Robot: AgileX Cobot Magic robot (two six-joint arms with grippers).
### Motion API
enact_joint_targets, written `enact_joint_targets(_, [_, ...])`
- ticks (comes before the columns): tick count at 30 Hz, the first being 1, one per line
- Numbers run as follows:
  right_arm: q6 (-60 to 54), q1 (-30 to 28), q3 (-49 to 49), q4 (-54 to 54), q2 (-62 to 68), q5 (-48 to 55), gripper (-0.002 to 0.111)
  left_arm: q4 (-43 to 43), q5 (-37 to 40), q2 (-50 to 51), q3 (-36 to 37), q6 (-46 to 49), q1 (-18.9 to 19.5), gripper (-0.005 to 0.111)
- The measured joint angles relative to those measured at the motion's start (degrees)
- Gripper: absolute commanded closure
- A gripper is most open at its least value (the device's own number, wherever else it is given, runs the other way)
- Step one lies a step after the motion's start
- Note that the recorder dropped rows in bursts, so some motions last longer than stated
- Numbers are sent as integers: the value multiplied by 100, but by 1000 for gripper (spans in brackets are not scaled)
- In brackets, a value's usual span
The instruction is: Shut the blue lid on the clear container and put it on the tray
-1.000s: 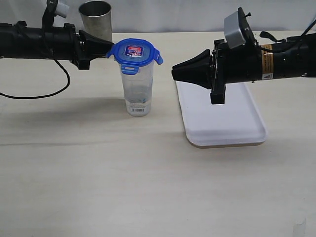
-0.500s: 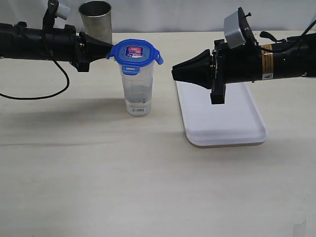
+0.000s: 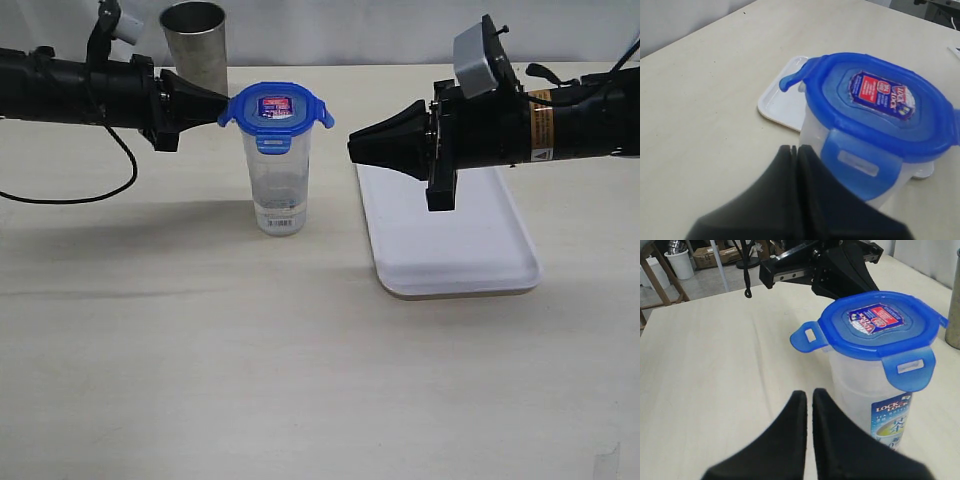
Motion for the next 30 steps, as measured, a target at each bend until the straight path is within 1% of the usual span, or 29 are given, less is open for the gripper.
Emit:
enact_joint_targets(8, [0,0,0,0,0,0,104,30,163,0,0,-34,194,107])
enact_joint_targets(18, [0,0,0,62,0,10,104,51,510,0,0,-44,194,107])
enact_joint_targets(20, [0,0,0,75,0,34,104,-142,334,0,79,-7,194,107])
enact_joint_targets(21, [0,0,0,75,0,117,104,-492,103,0,240,48,229,107])
enact_joint_targets(22, [0,0,0,75,0,176,104,-612,-119,0,358,48,272,107])
enact_joint_targets(23, [0,0,0,63,0,271,104,-718,-367,0,466,48,381,107])
enact_joint_targets(26, [0,0,0,25,0,322,104,-851,-291,-57,702,48,795,107])
enact_joint_targets(27, [0,0,0,25,0,327,104,-851,-329,-119,779,48,849,107])
enact_joint_targets(29, [0,0,0,25,0,335,104,-851,-1071,-447,995,48,915,107])
enact_joint_targets(30, [0,0,0,25,0,335,104,-860,-1840,-693,1107,48,895,107])
